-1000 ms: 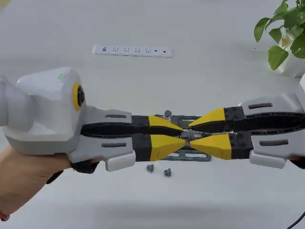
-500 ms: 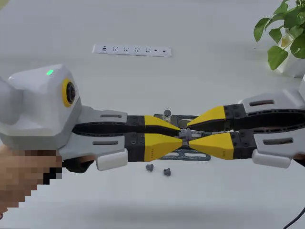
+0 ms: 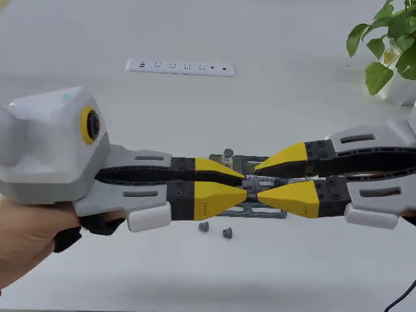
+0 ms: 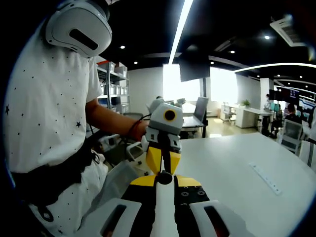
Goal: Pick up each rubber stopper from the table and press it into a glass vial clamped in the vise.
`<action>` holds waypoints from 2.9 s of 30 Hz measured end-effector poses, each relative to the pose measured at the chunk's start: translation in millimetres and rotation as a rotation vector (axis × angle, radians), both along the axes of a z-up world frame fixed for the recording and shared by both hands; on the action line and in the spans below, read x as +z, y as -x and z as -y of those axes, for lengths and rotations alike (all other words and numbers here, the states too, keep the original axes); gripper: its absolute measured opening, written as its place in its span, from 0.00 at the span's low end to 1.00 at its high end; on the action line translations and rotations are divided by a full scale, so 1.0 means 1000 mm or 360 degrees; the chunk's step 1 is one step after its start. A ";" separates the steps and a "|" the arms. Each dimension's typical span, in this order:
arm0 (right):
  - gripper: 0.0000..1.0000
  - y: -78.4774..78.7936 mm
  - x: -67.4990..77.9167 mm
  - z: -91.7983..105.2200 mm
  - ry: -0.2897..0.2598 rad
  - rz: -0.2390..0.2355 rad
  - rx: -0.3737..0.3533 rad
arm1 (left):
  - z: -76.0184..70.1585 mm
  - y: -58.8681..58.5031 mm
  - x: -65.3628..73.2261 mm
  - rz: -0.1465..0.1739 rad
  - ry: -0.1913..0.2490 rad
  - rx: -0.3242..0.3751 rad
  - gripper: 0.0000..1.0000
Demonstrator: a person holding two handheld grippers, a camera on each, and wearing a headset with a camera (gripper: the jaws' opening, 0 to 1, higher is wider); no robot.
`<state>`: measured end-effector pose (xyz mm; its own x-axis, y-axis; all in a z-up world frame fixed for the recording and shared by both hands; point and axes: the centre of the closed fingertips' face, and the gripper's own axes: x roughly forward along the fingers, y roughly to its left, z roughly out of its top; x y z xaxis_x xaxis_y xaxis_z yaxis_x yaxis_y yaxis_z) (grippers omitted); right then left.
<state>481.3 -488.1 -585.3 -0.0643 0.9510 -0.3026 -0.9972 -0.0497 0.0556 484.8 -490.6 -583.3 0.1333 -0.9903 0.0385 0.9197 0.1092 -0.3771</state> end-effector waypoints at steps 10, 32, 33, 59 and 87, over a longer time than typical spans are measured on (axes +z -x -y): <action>0.08 0.000 -0.001 -0.001 0.0001 -0.0019 -0.0005 | 0.000 0.000 0.001 -0.0006 0.0015 0.0002 0.03; 0.07 0.002 -0.001 -0.002 0.0011 -0.0039 0.0017 | -0.001 0.002 0.000 -0.0006 0.0014 -0.0025 0.03; 0.07 0.001 0.000 -0.002 0.0011 -0.0041 0.0016 | -0.001 0.001 0.001 -0.0005 0.0015 -0.0025 0.03; 0.06 -0.002 0.001 -0.006 0.0043 -0.0047 0.0017 | -0.007 -0.004 0.001 0.0003 0.0047 -0.0007 0.03; 0.05 -0.058 -0.028 -0.023 0.0399 -0.0127 -0.0033 | -0.055 -0.037 -0.053 0.0122 -0.0193 0.0341 0.17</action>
